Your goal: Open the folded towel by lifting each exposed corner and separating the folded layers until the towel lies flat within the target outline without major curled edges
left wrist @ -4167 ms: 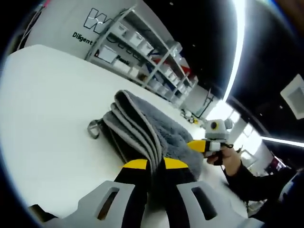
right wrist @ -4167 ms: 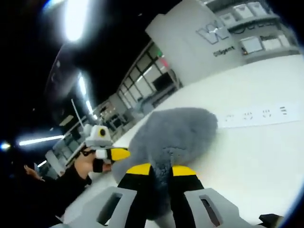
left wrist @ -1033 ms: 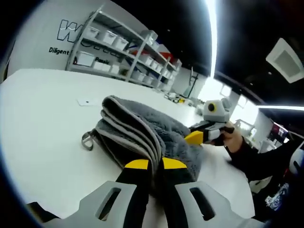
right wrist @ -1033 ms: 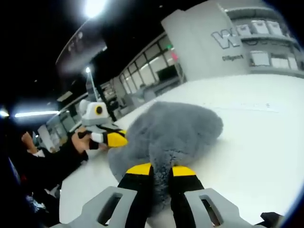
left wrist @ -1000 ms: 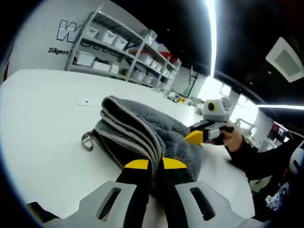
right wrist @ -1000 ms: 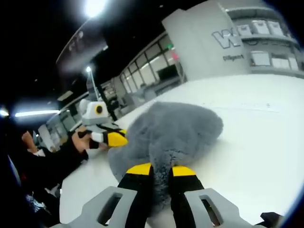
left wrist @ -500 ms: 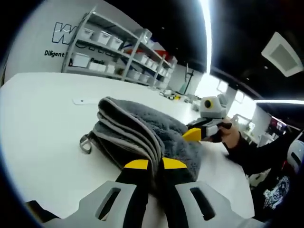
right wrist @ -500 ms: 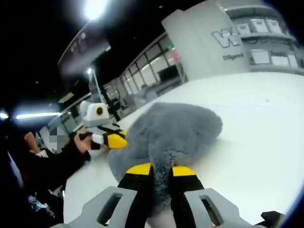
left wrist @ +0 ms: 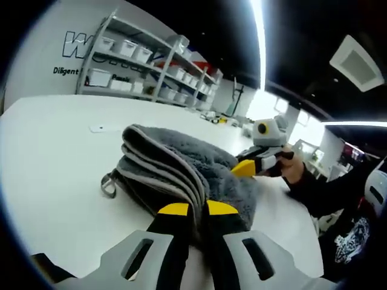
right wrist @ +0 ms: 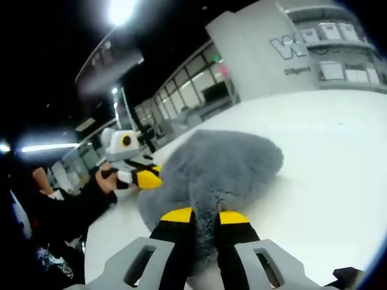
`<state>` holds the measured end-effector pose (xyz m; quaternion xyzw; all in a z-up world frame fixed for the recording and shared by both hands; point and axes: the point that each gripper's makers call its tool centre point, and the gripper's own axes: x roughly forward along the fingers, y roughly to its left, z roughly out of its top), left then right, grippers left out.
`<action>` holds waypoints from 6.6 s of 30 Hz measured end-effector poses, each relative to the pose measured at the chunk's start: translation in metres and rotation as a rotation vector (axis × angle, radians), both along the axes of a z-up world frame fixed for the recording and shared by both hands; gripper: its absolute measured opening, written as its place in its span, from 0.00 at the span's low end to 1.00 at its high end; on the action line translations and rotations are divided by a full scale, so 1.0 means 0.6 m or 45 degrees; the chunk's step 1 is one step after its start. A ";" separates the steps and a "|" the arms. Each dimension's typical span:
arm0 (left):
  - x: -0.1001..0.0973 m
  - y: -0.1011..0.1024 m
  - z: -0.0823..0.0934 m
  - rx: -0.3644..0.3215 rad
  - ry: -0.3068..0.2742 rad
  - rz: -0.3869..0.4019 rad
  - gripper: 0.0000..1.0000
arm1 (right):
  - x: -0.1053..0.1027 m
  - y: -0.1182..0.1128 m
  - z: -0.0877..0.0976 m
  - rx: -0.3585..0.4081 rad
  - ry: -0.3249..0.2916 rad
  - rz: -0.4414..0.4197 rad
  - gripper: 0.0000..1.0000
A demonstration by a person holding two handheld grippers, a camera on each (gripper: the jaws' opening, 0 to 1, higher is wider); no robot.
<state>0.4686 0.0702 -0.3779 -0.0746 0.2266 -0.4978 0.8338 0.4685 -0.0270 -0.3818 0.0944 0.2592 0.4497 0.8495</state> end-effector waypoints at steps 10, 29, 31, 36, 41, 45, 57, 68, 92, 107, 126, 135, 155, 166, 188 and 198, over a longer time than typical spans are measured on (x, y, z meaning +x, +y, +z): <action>-0.016 0.001 0.001 0.018 -0.033 -0.015 0.06 | -0.020 0.000 -0.001 -0.017 -0.022 0.005 0.08; -0.029 0.001 0.001 0.025 -0.046 -0.022 0.07 | -0.040 0.003 -0.002 -0.003 -0.040 0.005 0.08; -0.030 0.001 0.001 0.025 -0.046 -0.022 0.07 | -0.041 0.003 -0.003 0.000 -0.038 0.006 0.08; -0.033 0.000 0.001 0.031 -0.050 -0.018 0.07 | -0.045 0.004 -0.002 0.002 -0.039 0.003 0.08; -0.038 -0.003 0.000 0.032 -0.053 -0.018 0.07 | -0.044 0.002 -0.003 0.007 -0.035 0.003 0.08; -0.039 -0.003 -0.001 0.031 -0.051 -0.015 0.07 | -0.044 0.002 -0.002 0.009 -0.036 0.003 0.08; -0.048 -0.004 -0.001 0.024 -0.033 -0.027 0.07 | -0.053 0.005 -0.001 0.022 -0.034 0.016 0.09; -0.058 -0.006 0.000 0.028 -0.030 -0.046 0.07 | -0.060 0.006 -0.002 0.010 -0.036 0.029 0.09; -0.071 -0.002 -0.001 0.032 -0.018 -0.101 0.07 | -0.075 0.007 -0.002 0.020 -0.031 0.041 0.09; -0.063 -0.003 0.000 0.015 -0.026 -0.104 0.09 | -0.068 0.002 -0.003 0.008 -0.056 0.039 0.11; 0.000 0.051 0.011 0.106 -0.157 0.154 0.89 | -0.063 -0.008 0.009 -0.048 -0.170 0.076 0.37; 0.038 0.112 0.029 0.105 -0.166 0.383 1.00 | -0.019 -0.033 0.047 -0.014 -0.334 -0.136 0.99; 0.047 0.145 0.043 0.246 -0.318 0.531 1.00 | -0.021 -0.051 0.062 -0.105 -0.444 -0.197 0.98; 0.037 0.151 0.046 0.290 -0.369 0.563 1.00 | -0.053 -0.066 0.084 -0.216 -0.579 -0.273 0.94; 0.038 0.158 0.055 0.256 -0.380 0.577 1.00 | -0.138 -0.032 0.141 -0.400 -0.791 -0.272 0.93; 0.034 0.145 0.077 0.182 -0.402 0.541 1.00 | -0.157 -0.022 0.147 -0.457 -0.844 -0.288 0.93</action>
